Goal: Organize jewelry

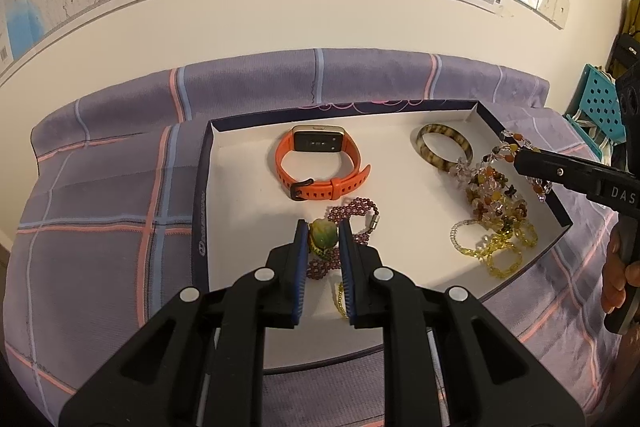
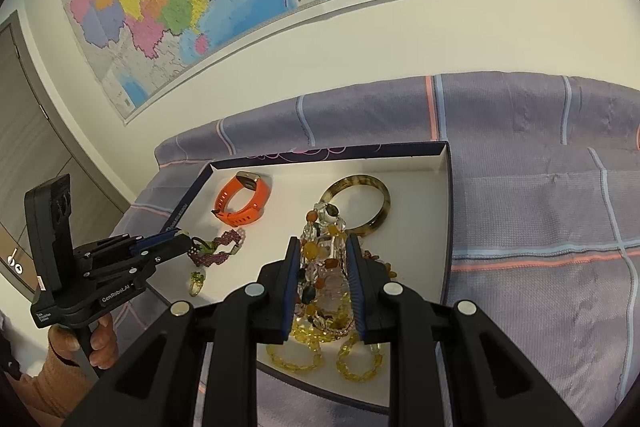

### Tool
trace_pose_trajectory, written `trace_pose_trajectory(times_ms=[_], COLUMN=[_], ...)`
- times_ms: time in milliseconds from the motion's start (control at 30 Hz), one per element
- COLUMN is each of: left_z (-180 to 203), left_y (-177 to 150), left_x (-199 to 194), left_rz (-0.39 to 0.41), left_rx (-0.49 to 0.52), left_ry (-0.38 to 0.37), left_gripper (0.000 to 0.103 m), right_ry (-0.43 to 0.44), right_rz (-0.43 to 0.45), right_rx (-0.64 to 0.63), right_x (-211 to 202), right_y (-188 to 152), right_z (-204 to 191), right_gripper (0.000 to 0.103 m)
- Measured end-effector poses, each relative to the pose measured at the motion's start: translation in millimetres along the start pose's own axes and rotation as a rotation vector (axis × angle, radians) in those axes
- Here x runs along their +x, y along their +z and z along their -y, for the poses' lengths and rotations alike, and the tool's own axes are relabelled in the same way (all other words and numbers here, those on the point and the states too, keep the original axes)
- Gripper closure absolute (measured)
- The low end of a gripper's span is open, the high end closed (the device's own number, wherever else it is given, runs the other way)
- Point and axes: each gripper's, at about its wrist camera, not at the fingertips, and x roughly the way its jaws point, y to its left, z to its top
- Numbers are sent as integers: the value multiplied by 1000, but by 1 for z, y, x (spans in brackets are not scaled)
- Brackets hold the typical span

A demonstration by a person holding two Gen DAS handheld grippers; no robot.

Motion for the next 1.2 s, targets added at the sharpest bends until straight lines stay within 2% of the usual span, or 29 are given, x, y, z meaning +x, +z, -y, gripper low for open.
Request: trace_pose_trajectory(times_ms=[967, 1200], left_z=[0, 1], left_y=[-3, -4], left_x=[17, 14], left_rz=[-37, -25], left_rx=[-5, -3], left_ry=[25, 30], left_gripper=[85, 66], right_ry=[-81, -104], right_rz=[-54, -47], right_rx=[-14, -31], right_x=[21, 20], right_y=[-5, -7], right_z=[2, 0], right_gripper=[80, 68])
